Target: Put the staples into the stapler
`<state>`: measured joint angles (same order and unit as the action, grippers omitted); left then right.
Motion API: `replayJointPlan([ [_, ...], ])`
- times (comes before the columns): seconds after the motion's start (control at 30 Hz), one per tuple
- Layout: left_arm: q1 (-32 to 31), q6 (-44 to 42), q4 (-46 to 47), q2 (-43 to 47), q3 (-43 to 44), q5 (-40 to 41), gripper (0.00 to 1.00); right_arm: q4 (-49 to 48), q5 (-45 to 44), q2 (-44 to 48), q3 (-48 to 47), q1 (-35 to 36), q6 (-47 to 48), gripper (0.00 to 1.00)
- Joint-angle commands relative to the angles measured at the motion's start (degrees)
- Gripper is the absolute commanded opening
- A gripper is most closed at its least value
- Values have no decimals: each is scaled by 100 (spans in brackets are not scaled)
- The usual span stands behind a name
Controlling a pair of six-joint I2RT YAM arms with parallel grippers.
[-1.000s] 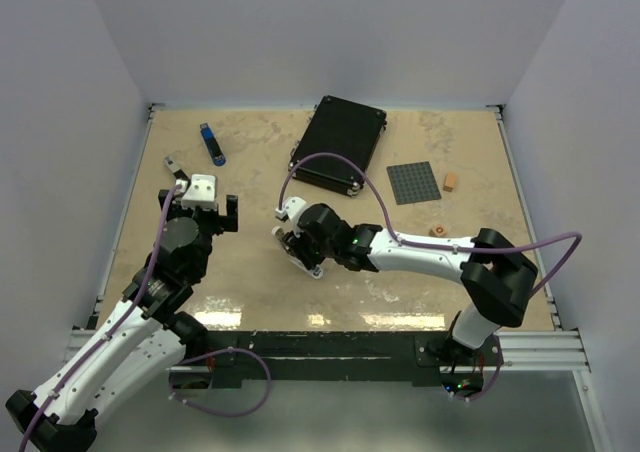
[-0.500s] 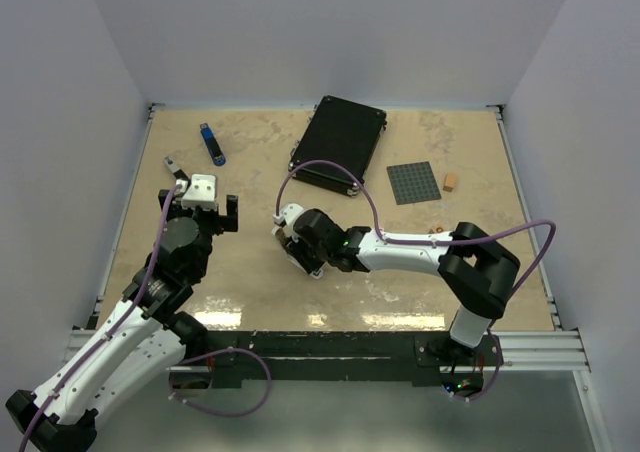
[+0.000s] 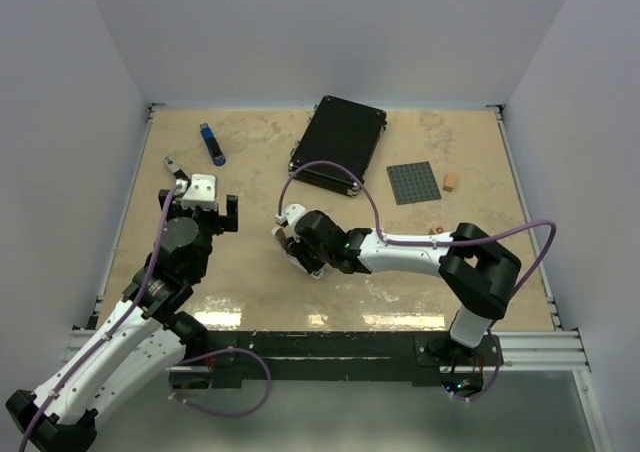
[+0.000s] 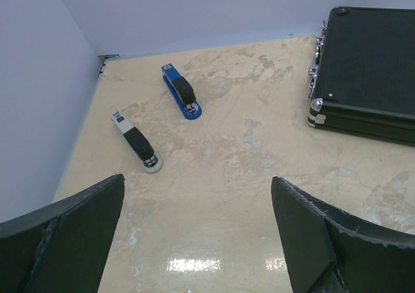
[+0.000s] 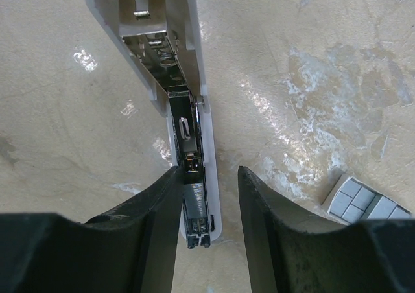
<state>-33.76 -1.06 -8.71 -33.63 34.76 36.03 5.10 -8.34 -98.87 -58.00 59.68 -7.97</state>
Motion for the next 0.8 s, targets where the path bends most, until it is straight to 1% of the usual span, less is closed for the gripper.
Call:
replayJointPlan([
  [0.0,45,62,71,-4,-40,-8,100,61,-151,254,87,9,-73,43],
  [0.37,45,62,54,-30,-31,-26,100,175,-186,491,131,9,-126,43],
  [0.5,53,62,54,-39,-40,-26,100,53,-81,702,218,9,-161,43],
  [0.63,45,62,62,-91,-22,-140,100,-351,86,1237,604,9,-91,45],
  [0.7,45,255,45,-144,-14,-254,100,-492,96,1387,833,9,-82,46],
  [0.77,53,395,19,-258,4,-552,100,-948,95,1606,1245,9,-135,48],
])
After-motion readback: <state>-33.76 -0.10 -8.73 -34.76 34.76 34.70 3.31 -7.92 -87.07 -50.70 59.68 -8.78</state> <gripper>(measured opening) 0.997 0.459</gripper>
